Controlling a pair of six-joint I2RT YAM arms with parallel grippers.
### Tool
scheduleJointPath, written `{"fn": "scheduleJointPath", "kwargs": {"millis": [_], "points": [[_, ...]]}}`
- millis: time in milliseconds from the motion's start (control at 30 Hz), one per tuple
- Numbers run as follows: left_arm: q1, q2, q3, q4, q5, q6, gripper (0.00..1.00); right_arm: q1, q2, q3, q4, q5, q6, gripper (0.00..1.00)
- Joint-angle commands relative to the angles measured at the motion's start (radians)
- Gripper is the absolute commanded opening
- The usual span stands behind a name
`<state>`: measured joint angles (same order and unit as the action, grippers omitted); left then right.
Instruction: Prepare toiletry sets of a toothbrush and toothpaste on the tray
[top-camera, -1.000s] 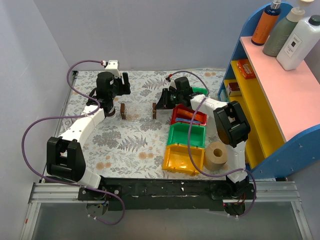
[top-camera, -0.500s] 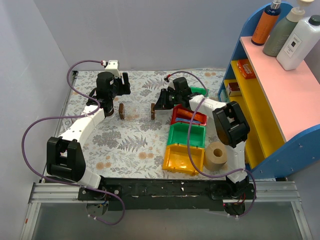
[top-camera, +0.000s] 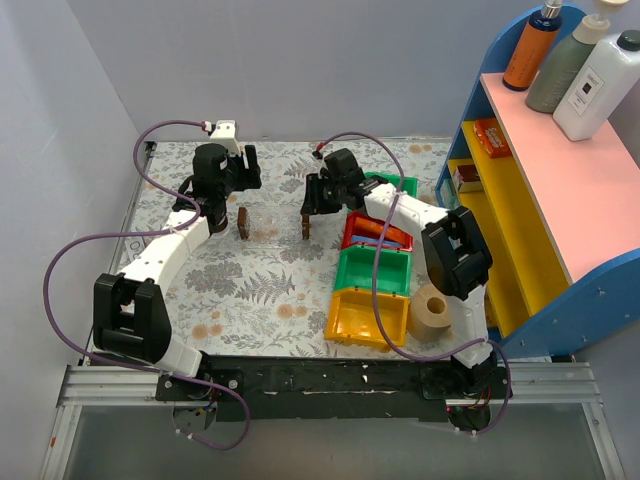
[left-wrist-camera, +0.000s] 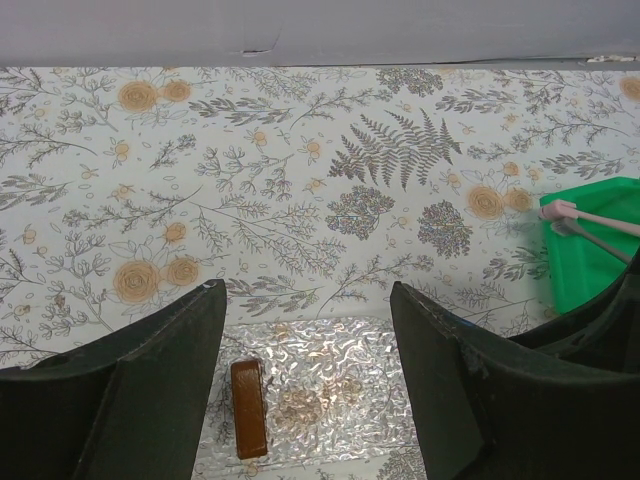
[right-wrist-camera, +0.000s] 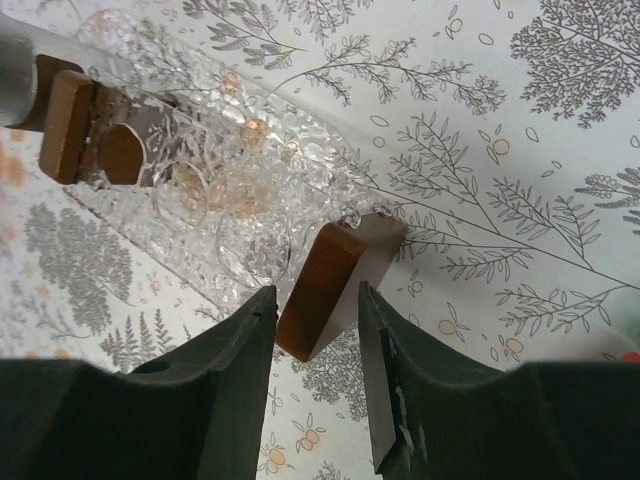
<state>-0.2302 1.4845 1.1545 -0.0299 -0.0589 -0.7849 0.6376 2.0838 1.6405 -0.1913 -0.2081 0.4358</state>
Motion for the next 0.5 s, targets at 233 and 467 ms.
{"fn": "scheduleJointPath", "kwargs": {"millis": [233,467], "points": [[0.006,-0.047,0.002,0.002,0.01,-0.005,0.67,0.076,0.018,0.107,-0.141,0.269,-0.068,0.49],[0.006,-0.058,-0.001,0.005,0.008,-0.007,0.67,0.094,0.038,0.148,-0.174,0.318,-0.054,0.48]]}}
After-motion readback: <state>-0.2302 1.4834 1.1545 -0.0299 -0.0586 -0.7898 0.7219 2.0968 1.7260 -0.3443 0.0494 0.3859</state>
